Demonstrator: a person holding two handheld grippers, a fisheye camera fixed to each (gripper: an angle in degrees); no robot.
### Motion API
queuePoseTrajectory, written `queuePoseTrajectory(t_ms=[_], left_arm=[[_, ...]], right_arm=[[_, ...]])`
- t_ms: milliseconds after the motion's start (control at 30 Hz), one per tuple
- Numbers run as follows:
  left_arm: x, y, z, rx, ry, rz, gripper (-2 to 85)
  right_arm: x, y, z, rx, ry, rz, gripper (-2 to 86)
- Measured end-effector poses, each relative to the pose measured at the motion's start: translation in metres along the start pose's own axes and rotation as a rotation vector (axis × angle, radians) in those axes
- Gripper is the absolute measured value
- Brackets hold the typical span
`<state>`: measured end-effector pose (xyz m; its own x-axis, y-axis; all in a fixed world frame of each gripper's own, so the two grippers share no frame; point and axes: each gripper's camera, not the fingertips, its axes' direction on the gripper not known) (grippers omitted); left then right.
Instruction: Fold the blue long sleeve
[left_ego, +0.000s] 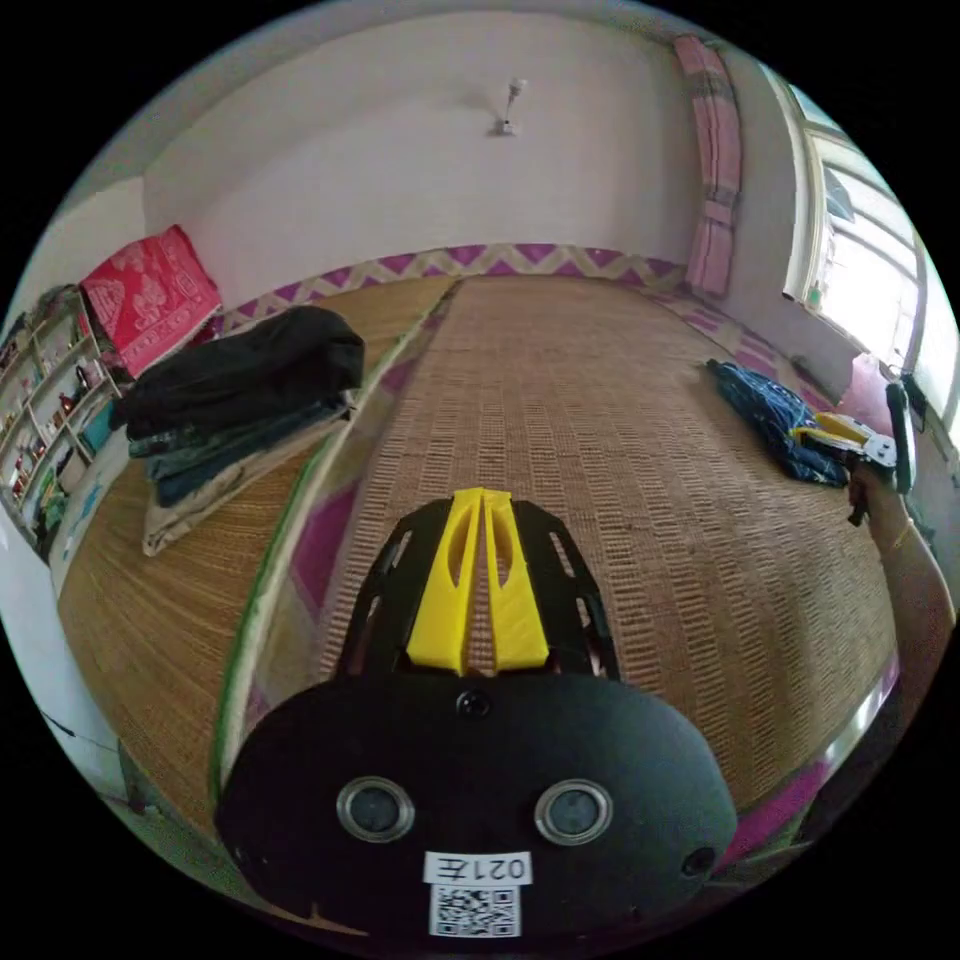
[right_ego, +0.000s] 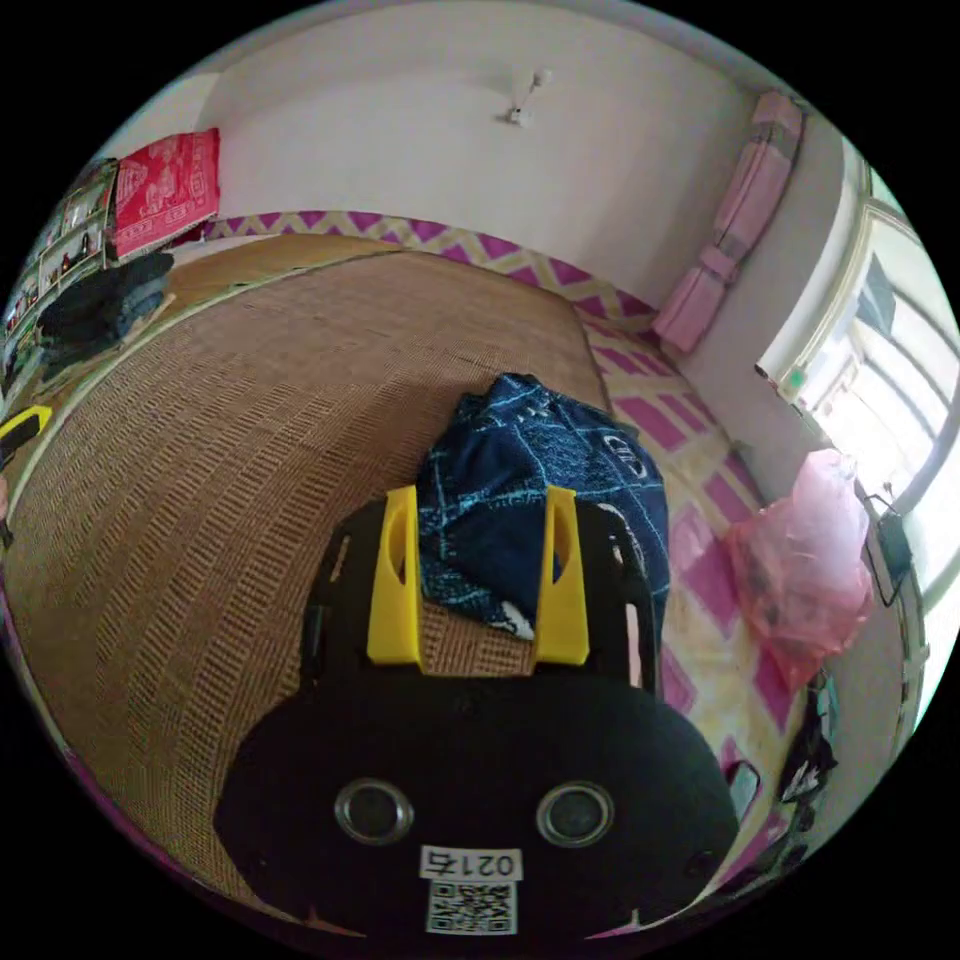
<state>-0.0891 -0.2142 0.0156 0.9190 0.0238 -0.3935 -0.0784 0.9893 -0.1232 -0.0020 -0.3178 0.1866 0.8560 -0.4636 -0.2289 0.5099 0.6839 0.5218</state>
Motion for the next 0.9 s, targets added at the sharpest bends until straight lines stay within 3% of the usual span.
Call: queuePoseTrajectory(t_ms=[167, 300, 467, 633, 900], left_arm=[[0.020, 0.016, 0.013, -0.044, 0.000, 0.005, -0.9], [0.020, 0.028, 0.019, -0.084, -0.013, -0.001, -0.9], [-0.001, 0.050, 0.031, -0.183, 0.006, -0.077, -1.0], [-0.011, 0.077, 0.033, -0.209, 0.053, -0.119, -1.0], [-0.023, 0.105, 0.022, -0.218, 0.117, -0.159, -1.0]], right_arm=[[-0.038, -0.016, 0.036, -0.072, 0.075, -0.094, 17.0], [-0.040, -0.020, 0.044, -0.072, 0.222, -0.071, 8.6], [0.001, -0.051, 0.034, -0.210, 0.031, 0.126, 6.4], [-0.006, -0.079, -0.023, -0.185, -0.138, 0.091, 6.2], [-0.207, -0.087, -0.091, -0.210, -0.469, -0.187, 5.0]])
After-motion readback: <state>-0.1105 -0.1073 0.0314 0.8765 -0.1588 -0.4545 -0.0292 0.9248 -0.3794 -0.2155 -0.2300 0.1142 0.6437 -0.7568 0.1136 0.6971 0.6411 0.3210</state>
